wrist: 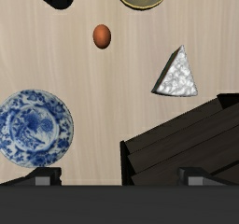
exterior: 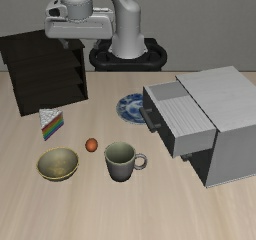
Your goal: Pick up the cake and place it on the plate
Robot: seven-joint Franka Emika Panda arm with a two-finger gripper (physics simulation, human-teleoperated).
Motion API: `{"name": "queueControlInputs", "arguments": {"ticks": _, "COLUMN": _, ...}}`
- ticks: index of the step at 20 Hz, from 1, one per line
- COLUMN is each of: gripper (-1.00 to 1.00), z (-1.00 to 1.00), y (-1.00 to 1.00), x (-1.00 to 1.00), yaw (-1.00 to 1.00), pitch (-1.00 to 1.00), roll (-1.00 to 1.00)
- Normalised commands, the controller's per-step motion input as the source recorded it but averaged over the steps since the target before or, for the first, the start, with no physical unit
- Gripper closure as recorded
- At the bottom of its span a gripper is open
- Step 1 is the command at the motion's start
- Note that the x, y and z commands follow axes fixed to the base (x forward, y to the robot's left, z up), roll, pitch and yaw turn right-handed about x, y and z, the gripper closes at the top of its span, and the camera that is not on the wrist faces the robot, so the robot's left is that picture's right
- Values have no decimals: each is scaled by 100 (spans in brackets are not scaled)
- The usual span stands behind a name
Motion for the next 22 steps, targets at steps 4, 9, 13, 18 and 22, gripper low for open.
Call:
{"name": "queueControlInputs", "arguments": {"ticks": 4, "gripper": -100, "z": 0, "y": -100, "x": 0, "yaw": 0, "pitch": 0, "roll": 0}}
{"name": "queueControlInputs", "arguments": {"ticks": 9, "gripper": -100, "z": 0, "y": -80, "x": 20, "yaw": 0, "pitch": 0, "roll": 0}}
{"name": "queueControlInputs", "arguments": {"ticks": 13, "gripper": -100, "z": 0, "y": 0, "x": 100, "yaw": 0, "pitch": 0, "roll": 0}}
{"name": "queueControlInputs", "arguments": {"ticks": 18, "gripper": -100, "z": 0, "y": 0, "x": 60, "yaw": 0, "pitch": 0, "roll": 0}}
{"name": "queueControlInputs", "arguments": {"ticks": 22, "gripper": -100, "z": -100, "y": 0, "x": 0, "yaw": 0, "pitch": 0, "roll": 0}}
